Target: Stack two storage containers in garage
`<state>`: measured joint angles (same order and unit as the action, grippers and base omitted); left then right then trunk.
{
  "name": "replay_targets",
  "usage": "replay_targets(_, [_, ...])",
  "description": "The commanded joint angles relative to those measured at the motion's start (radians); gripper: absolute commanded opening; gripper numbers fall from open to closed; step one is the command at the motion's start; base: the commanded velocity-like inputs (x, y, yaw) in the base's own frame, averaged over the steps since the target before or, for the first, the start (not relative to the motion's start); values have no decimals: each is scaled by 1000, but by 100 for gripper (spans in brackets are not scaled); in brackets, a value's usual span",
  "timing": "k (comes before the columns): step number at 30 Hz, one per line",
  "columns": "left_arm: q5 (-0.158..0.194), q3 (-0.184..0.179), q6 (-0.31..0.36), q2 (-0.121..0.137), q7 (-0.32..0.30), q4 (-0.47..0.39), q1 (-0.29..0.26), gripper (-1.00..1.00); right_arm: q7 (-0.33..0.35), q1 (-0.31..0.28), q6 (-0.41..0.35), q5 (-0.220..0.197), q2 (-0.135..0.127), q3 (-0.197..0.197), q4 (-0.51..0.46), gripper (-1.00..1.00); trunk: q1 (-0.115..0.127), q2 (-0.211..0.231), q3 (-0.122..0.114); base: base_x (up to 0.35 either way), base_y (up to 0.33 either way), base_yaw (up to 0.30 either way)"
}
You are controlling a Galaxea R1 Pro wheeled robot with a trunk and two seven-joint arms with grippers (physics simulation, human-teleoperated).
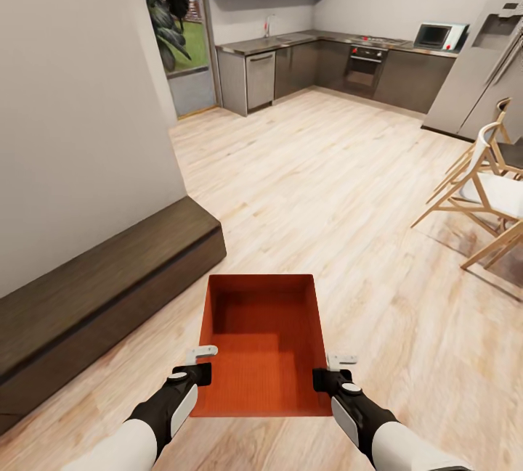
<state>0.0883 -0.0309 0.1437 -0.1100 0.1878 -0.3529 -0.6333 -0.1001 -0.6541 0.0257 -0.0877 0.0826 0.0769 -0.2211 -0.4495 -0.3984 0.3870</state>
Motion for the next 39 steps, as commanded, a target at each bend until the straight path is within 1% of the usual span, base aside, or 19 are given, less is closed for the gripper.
replay_targets(1, [-2,3,7,1,12,-2,0,-100,-56,-1,3,-3,-4,-5,0,-100,-1,-2,0,0,0,0])
replay_targets(39, [-4,2,2,1,12,0,0,-100,-57,-1,3,-3,-4,-3,0,-100,-1,-2,-61,0,0,0])
